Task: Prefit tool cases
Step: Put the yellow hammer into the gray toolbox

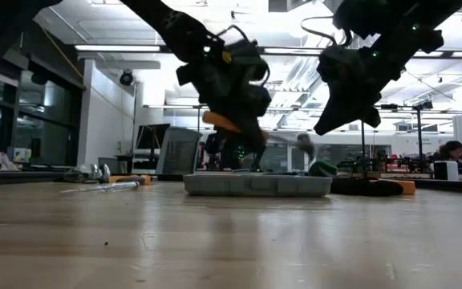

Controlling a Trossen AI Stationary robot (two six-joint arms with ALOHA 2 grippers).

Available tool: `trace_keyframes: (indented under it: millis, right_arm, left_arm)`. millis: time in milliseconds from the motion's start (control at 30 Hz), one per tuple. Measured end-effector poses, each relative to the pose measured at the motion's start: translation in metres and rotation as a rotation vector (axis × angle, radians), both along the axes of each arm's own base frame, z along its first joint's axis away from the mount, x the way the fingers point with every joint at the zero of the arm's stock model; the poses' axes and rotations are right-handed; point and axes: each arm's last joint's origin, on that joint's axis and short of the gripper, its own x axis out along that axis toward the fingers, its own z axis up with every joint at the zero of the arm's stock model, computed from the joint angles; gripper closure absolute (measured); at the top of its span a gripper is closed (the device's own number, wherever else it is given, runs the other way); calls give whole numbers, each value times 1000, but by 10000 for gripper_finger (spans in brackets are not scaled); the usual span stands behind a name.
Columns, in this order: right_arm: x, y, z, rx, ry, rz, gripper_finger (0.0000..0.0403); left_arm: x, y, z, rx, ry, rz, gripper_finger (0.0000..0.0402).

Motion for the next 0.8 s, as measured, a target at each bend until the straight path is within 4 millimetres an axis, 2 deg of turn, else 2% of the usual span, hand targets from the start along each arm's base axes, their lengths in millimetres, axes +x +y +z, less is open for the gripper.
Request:
trace_keyframes:
  millis: [233,567,800]
  right_arm:
    - [-2,-7,-1,-6,17,-1,403]
    - [-3,-16,-1,-11,20,11,403]
    - [1,-20,-6,-3,29,20,403]
  left_arm:
    - [-6,5,-5,-29,68,5,366]
    - [-4,9,-6,-34,51,22,366]
    - [0,4,-22,-65,89,32,366]
